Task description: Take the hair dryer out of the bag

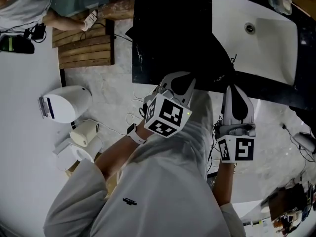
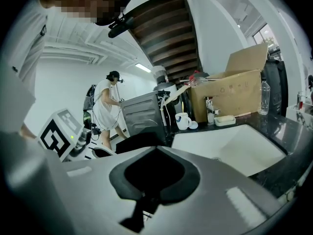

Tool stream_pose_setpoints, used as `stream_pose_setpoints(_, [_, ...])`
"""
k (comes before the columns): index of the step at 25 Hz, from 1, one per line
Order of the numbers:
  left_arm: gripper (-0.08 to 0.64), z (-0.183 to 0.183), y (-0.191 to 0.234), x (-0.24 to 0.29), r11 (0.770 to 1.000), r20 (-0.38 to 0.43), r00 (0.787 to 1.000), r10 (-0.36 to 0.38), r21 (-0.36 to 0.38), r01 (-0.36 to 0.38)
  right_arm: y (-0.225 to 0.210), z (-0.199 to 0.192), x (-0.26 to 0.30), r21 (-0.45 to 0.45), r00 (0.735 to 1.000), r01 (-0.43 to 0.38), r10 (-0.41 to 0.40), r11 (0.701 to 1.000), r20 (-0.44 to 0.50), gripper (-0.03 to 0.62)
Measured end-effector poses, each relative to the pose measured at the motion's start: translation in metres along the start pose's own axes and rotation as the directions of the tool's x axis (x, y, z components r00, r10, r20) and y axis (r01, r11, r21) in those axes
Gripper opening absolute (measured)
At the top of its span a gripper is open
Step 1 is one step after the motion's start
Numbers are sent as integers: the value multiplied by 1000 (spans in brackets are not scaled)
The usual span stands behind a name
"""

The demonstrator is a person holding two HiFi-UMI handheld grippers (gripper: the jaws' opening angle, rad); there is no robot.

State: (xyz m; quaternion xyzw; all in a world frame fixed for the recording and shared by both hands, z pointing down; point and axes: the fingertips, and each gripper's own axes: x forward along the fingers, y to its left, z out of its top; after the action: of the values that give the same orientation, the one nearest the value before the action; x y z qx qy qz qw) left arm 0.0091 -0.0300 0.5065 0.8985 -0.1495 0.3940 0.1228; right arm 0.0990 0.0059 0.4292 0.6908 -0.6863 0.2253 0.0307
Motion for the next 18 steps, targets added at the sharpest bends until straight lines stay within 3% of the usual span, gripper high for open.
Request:
stream_pose_setpoints(8, [25, 12, 13, 0, 989, 64, 998, -20, -144, 29, 1, -24, 11, 16, 999, -17, 17, 1000, -50, 13])
stream_pose_setpoints(10, [23, 19, 17, -2, 985, 82, 996, -25, -171, 39, 6, -30, 15, 26, 996, -42, 44, 999, -74, 95])
stream_pose_setpoints(14, [23, 36, 22, -8, 975, 120, 992, -31, -215, 56, 12, -41, 21, 28, 990, -75, 78, 997, -114, 133])
stream_pose_setpoints(18, [23, 52, 28, -17, 976, 145, 989, -14, -214, 45, 19, -44, 29, 21, 984, -101, 103, 995, -144, 179])
